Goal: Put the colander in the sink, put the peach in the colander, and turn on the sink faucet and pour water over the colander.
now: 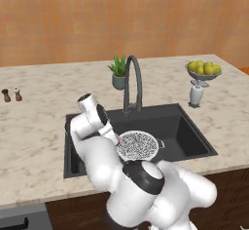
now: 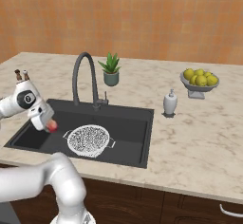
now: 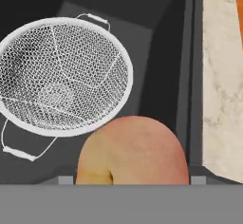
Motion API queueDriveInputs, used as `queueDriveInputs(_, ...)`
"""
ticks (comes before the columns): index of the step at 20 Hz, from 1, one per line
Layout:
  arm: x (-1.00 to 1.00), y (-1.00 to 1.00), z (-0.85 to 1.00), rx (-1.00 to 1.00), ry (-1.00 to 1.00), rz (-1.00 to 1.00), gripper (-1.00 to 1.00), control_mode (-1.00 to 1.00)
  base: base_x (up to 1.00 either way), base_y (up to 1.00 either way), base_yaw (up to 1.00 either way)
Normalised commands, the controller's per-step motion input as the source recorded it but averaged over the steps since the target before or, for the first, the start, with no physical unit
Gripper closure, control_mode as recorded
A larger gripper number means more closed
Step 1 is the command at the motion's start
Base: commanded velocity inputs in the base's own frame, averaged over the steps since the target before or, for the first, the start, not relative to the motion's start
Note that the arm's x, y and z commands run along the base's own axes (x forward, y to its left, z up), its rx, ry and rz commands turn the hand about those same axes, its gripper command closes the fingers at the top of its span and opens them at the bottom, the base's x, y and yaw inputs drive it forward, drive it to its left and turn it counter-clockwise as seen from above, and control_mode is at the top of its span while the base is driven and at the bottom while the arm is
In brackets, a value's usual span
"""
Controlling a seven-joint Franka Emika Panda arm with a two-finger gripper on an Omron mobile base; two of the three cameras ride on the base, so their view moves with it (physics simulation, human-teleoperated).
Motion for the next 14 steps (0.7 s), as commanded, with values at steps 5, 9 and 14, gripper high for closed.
queueDriveInputs(5,0.03,-0.79,-0.01,-0.04,0.00,-0.19,1.00,-1.00,0.00,0.00,0.00)
queueDriveInputs(9,0.21,-0.50,-0.21,0.00,0.00,-0.09,1.00,-1.00,0.00,0.00,0.00)
queueDriveInputs(14,0.13,-0.40,-0.32,0.00,0.00,-0.04,1.00,-1.00,0.00,0.00,0.00)
